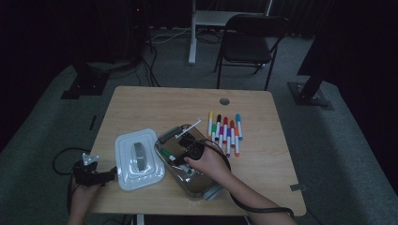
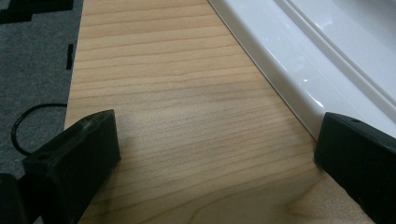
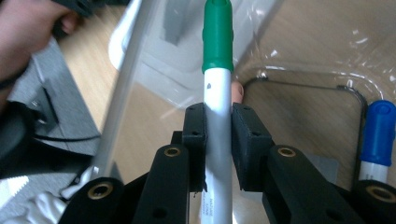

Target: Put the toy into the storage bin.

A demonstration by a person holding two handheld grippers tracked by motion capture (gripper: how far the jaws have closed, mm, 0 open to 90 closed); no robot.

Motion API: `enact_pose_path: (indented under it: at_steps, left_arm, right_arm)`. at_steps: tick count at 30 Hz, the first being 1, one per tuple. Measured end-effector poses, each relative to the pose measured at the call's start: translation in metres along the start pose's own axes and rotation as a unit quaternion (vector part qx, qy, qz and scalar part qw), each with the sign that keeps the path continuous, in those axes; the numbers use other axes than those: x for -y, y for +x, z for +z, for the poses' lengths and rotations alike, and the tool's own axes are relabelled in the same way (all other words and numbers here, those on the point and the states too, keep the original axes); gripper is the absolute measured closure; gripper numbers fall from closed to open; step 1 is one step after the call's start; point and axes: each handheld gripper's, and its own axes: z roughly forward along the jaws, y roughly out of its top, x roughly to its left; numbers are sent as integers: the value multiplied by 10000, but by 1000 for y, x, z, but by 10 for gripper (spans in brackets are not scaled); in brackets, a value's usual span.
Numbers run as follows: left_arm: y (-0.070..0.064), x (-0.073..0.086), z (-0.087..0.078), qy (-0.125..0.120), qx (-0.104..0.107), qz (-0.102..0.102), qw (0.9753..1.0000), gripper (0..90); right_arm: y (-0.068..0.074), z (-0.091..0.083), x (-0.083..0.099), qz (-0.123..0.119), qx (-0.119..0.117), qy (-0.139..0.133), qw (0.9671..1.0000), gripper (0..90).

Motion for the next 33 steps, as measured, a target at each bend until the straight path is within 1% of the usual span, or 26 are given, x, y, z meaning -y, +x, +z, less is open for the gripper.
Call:
enact_pose_path:
  at_steps: [2, 3, 5, 6, 8, 12, 15, 19, 22, 24, 28, 30, 31, 33]
  left_arm:
    - [0, 0, 0, 2, 0, 5, 10000, 6]
    - [0, 0, 0, 10, 1, 13, 10000, 6]
    - [0, 0, 0, 10, 1, 13, 10000, 6]
    - [0, 0, 0, 10, -2, 14, 10000, 6]
    - [0, 0, 0, 9, 3, 3, 10000, 6]
    - [0, 0, 0, 8, 4, 1, 10000, 6]
    - [0, 0, 0, 5, 3, -2, 10000, 6]
    - [0, 0, 0, 8, 3, 2, 10000, 6]
    - [0, 0, 0, 9, 4, 2, 10000, 6]
    - [0, 0, 0, 8, 3, 3, 10000, 6]
    - [0, 0, 0, 8, 3, 2, 10000, 6]
    - [0, 0, 0, 8, 4, 3, 10000, 6]
    - [0, 0, 0, 8, 3, 3, 10000, 6]
    - [0, 0, 0, 8, 3, 2, 10000, 6]
  right_arm:
    - [0, 5, -1, -5, -13, 155, 9999, 768]
    - [0, 8, -1, -20, 34, 238, 9997, 768]
    - [0, 14, -1, -50, 53, 428, 9991, 768]
    - [1, 17, -1, -73, 62, 530, 9985, 767]
    - [3, 24, -1, -133, 171, 686, 9974, 767]
    - [3, 34, -1, -167, 168, 994, 9948, 767]
    - [3, 40, 0, -184, 167, 1113, 9935, 766]
    - [2, 47, 2, -270, 255, 1263, 9913, 765]
    - [3, 50, 2, -312, 278, 1354, 9899, 764]
    - [3, 52, 4, -333, 294, 1467, 9882, 760]
    - [2, 57, 6, -338, 323, 1617, 9857, 753]
    - [2, 58, 6, -358, 326, 1645, 9852, 729]
    - [2, 59, 6, -382, 341, 1663, 9848, 732]
    - [0, 59, 6, -365, 329, 1647, 9851, 729]
